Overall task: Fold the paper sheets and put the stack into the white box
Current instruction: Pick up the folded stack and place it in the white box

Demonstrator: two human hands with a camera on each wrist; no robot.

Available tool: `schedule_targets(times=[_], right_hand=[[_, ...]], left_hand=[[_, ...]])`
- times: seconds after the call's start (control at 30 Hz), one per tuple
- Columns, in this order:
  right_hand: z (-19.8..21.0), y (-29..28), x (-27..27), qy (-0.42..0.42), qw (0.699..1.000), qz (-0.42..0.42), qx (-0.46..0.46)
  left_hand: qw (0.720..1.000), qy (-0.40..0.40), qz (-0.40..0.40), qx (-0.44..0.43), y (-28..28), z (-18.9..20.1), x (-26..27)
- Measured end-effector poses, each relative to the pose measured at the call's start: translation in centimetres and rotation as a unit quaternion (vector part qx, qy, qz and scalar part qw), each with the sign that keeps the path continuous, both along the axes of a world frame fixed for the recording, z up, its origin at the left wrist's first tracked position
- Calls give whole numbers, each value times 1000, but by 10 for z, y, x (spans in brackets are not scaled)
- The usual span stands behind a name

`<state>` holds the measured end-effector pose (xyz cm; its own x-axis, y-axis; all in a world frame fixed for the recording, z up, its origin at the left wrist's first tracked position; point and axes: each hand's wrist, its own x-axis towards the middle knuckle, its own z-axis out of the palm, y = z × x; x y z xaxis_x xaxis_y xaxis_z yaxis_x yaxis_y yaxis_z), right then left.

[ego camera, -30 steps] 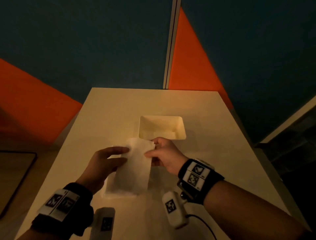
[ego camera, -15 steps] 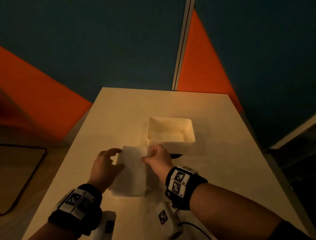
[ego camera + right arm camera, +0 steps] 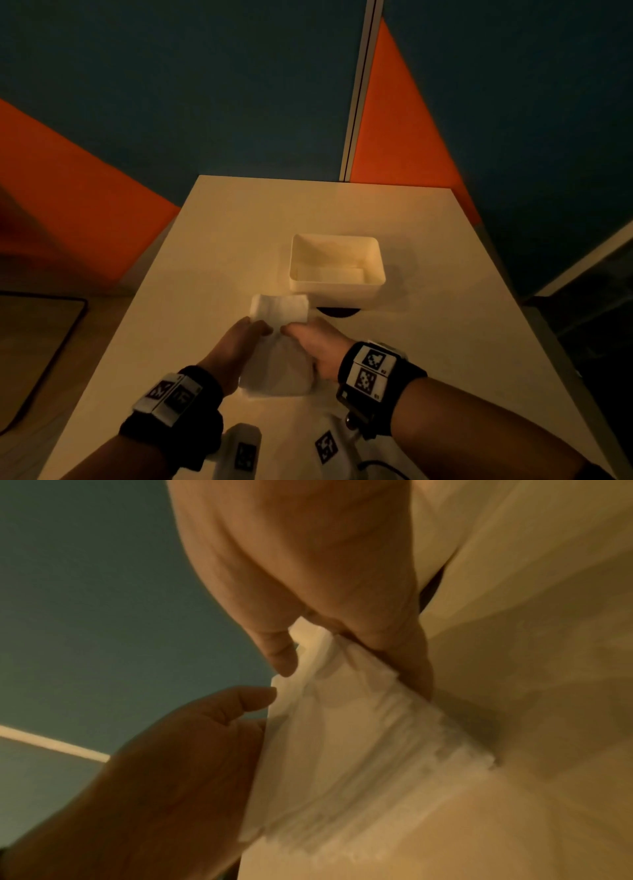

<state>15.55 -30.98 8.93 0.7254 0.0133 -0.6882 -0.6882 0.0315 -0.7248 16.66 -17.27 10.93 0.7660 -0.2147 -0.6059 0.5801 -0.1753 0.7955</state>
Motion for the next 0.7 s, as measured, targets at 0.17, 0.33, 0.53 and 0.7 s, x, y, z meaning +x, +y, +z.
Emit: schedule_targets(times=[0.17, 0.33, 0.53, 0.7], right_hand=[[1, -35, -9, 7, 998, -61, 16], [-6, -63, -17, 13, 993, -120, -9], [-6, -74, -21, -4, 991, -137, 2], [-3, -75, -24, -17, 993, -117, -13]], left_hand=[[998, -4, -36, -46, -33, 4, -10], [997, 36, -42, -54, -67, -1, -12], [994, 47, -43, -88, -83, -5, -17], [992, 60, -37, -102, -82, -6, -20]])
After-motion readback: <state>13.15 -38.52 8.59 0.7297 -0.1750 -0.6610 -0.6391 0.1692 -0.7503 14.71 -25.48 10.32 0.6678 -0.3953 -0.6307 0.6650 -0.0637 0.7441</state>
